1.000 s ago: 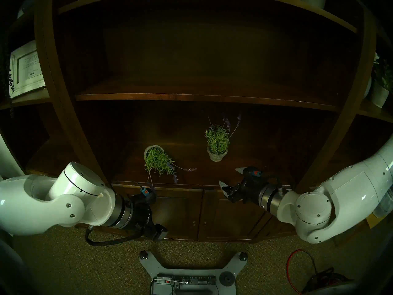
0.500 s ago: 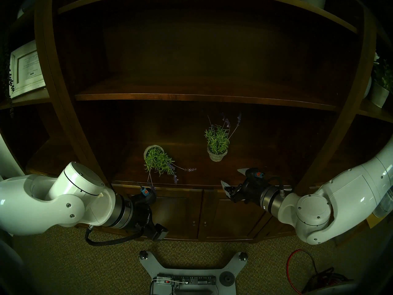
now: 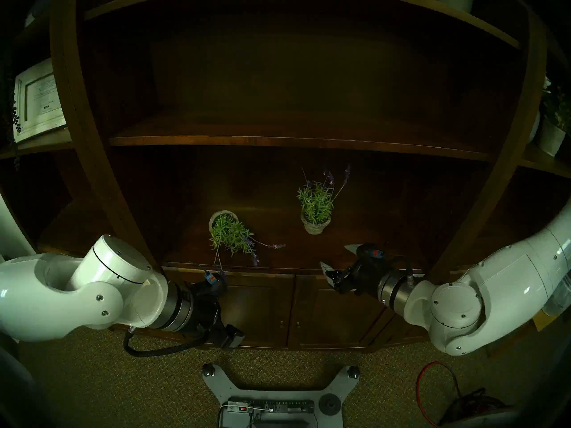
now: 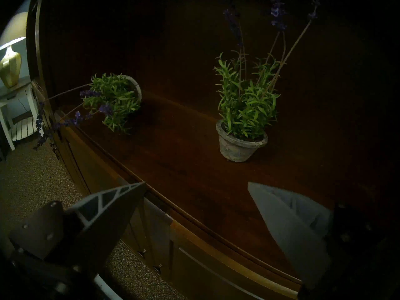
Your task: Place the fake decorative plant upright
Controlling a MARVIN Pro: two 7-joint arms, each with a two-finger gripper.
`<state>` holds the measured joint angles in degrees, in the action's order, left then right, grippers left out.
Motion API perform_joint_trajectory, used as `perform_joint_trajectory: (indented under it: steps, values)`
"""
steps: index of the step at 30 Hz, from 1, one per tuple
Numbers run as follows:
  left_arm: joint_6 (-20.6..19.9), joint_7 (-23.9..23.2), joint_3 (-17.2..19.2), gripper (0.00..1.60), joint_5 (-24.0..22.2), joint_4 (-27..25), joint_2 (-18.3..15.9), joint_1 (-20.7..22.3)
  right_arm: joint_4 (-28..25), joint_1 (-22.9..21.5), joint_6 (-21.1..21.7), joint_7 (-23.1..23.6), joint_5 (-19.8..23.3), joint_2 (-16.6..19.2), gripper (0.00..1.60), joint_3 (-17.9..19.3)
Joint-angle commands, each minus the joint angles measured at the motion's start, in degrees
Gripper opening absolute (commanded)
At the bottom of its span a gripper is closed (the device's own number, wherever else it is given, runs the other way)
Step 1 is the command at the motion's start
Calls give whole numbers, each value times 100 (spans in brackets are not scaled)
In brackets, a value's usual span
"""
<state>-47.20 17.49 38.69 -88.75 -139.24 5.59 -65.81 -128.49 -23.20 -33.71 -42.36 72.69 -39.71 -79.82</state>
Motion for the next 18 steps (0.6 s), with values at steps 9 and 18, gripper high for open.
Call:
perform_joint_trajectory:
  steps: [9, 18]
  values:
    - [-8, 8, 83, 160, -1, -17, 14, 73, -6, -75, -63, -1, -68, -2, 160, 89]
    - [-8, 8, 83, 160, -1, -17, 14, 73, -6, -75, -63, -2, -69, -3, 160, 89]
